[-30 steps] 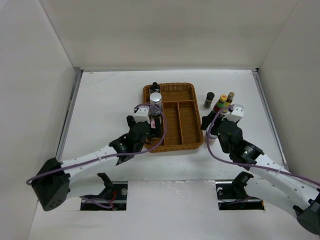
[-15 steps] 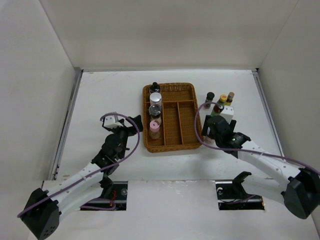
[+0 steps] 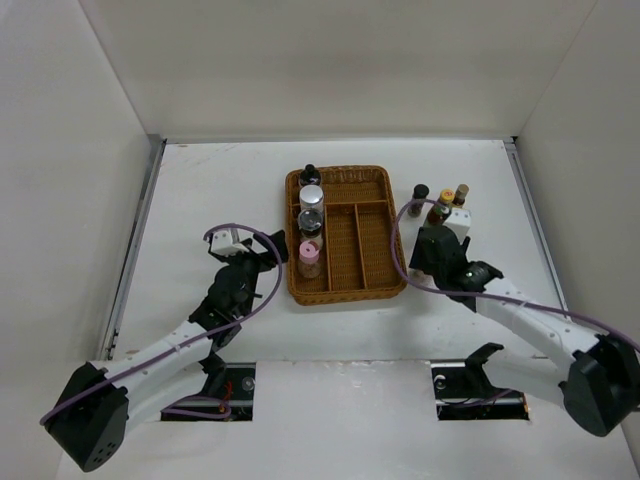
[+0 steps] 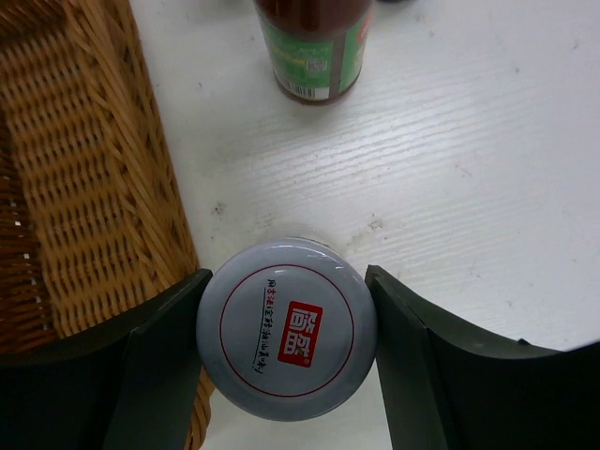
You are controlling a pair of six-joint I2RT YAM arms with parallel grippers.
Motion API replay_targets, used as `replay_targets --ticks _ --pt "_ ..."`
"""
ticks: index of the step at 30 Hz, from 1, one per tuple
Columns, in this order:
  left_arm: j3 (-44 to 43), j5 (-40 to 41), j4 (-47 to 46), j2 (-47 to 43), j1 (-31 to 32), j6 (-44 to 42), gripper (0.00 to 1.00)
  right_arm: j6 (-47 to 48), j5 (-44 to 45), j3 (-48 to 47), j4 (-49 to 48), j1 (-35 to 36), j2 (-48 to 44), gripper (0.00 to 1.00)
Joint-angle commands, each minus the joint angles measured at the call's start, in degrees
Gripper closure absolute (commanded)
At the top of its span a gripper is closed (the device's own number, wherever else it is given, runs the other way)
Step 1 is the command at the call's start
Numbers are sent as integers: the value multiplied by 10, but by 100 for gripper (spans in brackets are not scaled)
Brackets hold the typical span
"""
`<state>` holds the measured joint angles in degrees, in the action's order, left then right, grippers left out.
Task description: Organize the condiment bottles
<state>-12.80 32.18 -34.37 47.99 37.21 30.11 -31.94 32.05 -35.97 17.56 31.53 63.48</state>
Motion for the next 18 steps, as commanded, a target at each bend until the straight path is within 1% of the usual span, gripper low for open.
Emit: replay_targets --ticks 1,3,5,9,14,16,18 --pt "5 -4 -37 -13 -5 8 6 19 49 -75 -31 21 -76 56" --pt "5 1 -38 -10 -8 10 6 42 49 -117 -34 44 -70 55" --pt "8 -2 -39 -7 -10 14 6 62 43 -157 -53 66 -34 55" --pt "10 1 -40 -5 -16 15 6 86 -4 -222 -143 93 61 55" --pt "15 -2 -40 -2 -21 21 6 106 -74 -290 -242 99 185 56" --pt "14 -1 -40 3 -22 21 6 106 -90 -316 -263 99 227 56" --pt "14 -5 -40 4 -24 21 6 111 -98 -348 -264 99 272 56"
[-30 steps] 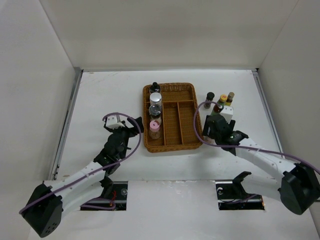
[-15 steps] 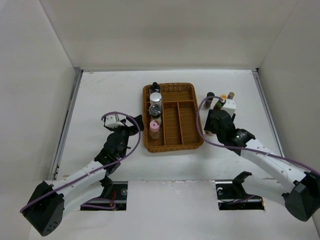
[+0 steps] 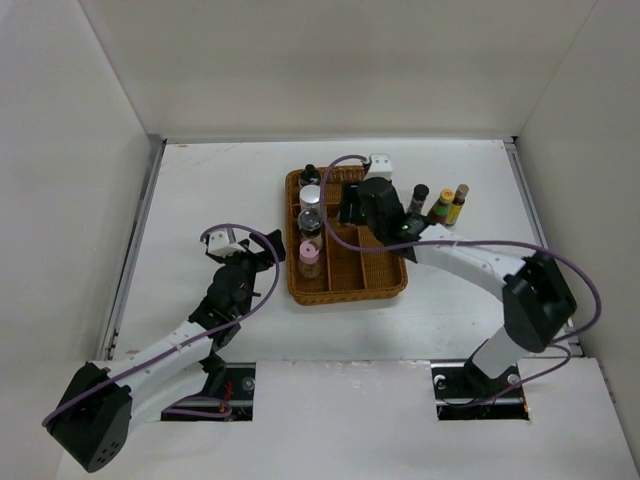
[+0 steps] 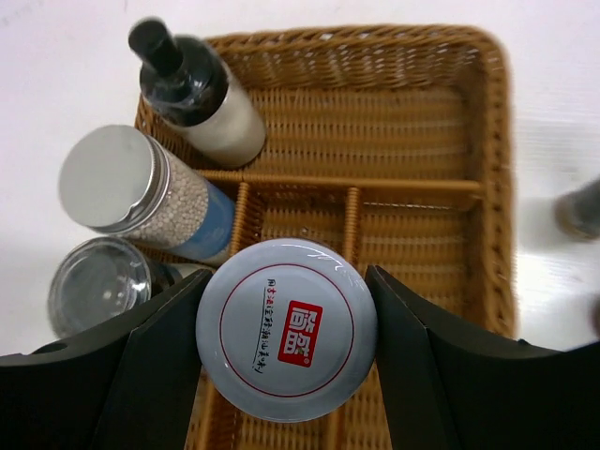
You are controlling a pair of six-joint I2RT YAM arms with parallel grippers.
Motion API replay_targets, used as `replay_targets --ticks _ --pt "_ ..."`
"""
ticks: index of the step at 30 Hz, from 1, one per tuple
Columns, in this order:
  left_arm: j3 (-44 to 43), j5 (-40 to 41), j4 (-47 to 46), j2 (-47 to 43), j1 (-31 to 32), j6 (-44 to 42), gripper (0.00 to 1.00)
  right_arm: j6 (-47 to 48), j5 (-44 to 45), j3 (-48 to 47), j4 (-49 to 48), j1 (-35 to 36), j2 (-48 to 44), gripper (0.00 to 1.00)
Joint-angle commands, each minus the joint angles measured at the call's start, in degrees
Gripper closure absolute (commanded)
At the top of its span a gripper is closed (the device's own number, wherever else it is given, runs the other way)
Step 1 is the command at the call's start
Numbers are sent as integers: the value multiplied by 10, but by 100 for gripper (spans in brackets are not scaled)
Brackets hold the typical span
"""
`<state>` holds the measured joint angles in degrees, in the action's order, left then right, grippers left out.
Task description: Organize the condiment bottles
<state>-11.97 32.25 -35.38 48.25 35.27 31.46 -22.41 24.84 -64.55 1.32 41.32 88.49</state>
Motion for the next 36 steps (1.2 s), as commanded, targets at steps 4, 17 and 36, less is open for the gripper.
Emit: replay_targets --ticks 4,17,36 --pt "5 -5 -30 9 -5 7 6 16 -49 -95 -113 -10 80 56" --pt "4 -10 -44 27 -5 8 6 51 -6 -144 -121 -16 188 54" --pt "3 -11 -46 22 5 5 7 51 28 -88 -62 -13 58 19"
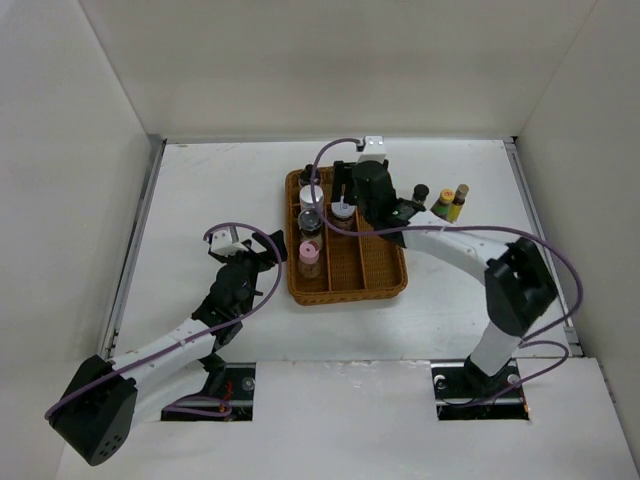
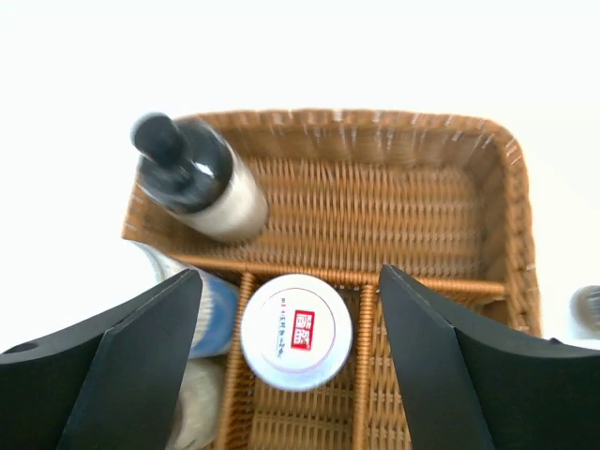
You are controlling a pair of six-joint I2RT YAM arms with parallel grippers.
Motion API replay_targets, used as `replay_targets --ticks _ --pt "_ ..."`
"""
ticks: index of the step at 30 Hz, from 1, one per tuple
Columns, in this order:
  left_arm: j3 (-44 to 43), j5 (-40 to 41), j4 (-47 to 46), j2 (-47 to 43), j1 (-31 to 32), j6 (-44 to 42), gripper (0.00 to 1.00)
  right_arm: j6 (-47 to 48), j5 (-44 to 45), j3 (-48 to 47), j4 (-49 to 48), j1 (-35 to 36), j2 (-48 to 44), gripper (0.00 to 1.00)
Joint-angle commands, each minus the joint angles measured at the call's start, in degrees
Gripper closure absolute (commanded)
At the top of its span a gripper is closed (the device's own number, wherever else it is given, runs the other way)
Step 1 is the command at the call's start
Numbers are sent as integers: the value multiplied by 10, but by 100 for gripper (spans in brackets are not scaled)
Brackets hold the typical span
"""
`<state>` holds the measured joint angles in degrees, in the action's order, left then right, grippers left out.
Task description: Organize the condiment bottles
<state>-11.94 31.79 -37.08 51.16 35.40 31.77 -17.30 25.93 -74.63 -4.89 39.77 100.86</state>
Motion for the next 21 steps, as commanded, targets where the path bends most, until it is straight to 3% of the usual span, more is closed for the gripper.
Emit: replay_targets --ticks 1,6,8,10,13,16,21 --pt "3 -7 -29 -7 4 2 7 1 23 27 6 0 -85 20" --pt "3 -7 -28 -9 7 2 7 10 82 119 11 -36 -194 38" --pt "1 -7 -26 -3 7 2 7 10 104 150 14 -67 -241 41" --pt "-1 -8 -27 0 10 2 7 15 122 171 27 -102 -282 37" --pt "-1 -9 -29 3 10 2 7 8 133 186 61 -149 -315 24" --pt "-1 -9 -29 4 11 2 7 -1 137 198 68 -184 -320 21" --pt "-2 -9 -29 8 10 3 7 -7 68 192 57 -221 -281 22"
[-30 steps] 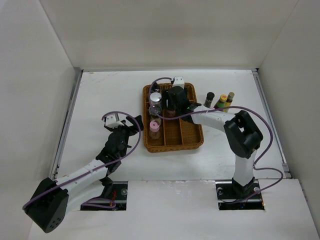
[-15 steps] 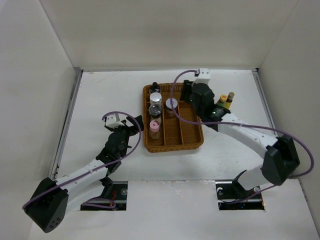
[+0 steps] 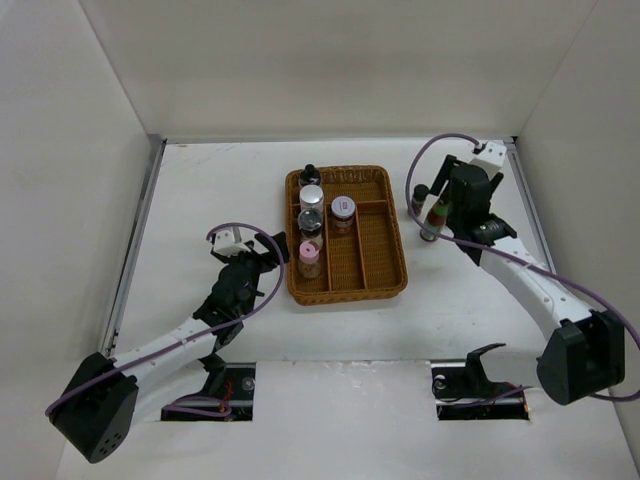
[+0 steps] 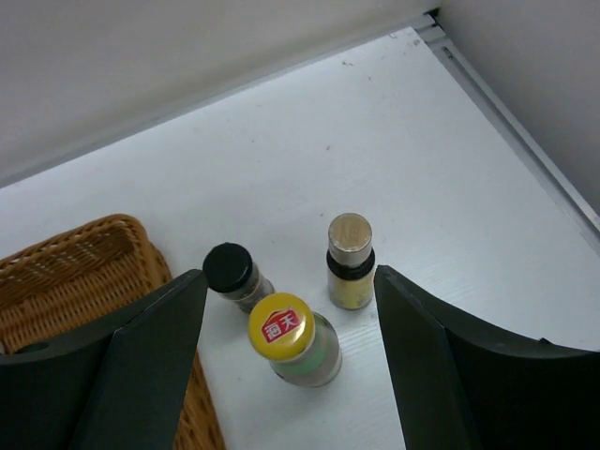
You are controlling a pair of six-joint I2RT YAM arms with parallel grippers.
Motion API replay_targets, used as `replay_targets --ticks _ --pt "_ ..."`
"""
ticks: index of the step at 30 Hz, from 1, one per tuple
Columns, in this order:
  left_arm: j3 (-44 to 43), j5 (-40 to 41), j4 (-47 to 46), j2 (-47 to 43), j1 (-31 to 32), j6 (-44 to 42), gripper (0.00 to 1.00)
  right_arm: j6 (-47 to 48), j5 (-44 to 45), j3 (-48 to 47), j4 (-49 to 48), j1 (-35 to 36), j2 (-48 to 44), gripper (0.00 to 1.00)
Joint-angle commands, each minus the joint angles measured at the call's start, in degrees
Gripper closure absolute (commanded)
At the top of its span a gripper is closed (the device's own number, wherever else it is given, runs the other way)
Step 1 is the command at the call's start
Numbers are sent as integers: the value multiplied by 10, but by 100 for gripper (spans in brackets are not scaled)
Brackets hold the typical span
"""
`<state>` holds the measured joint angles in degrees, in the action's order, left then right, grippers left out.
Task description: Organize the condiment bottles
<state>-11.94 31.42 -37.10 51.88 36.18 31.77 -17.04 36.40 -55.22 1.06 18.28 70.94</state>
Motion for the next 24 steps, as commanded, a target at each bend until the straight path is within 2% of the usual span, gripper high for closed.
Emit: replay_targets --ticks 1,7,13,17,19,24 --pt "-2 -5 -29 1 2 3 7 -11 -41 -6 -1 -7 25 22" --pt "-1 -5 -29 0 2 3 7 -23 -55 -3 -4 -20 56 27" --pt "-4 -5 -33 13 4 3 7 -28 -57 -3 3 -18 74 38" --pt "-4 -5 -34 13 4 3 7 -33 -54 2 5 -18 79 38" --pt "-4 -5 -34 13 4 3 7 -33 -50 3 5 -18 80 42" --pt "-3 -5 -34 13 4 3 7 -34 -34 4 3 -15 69 65"
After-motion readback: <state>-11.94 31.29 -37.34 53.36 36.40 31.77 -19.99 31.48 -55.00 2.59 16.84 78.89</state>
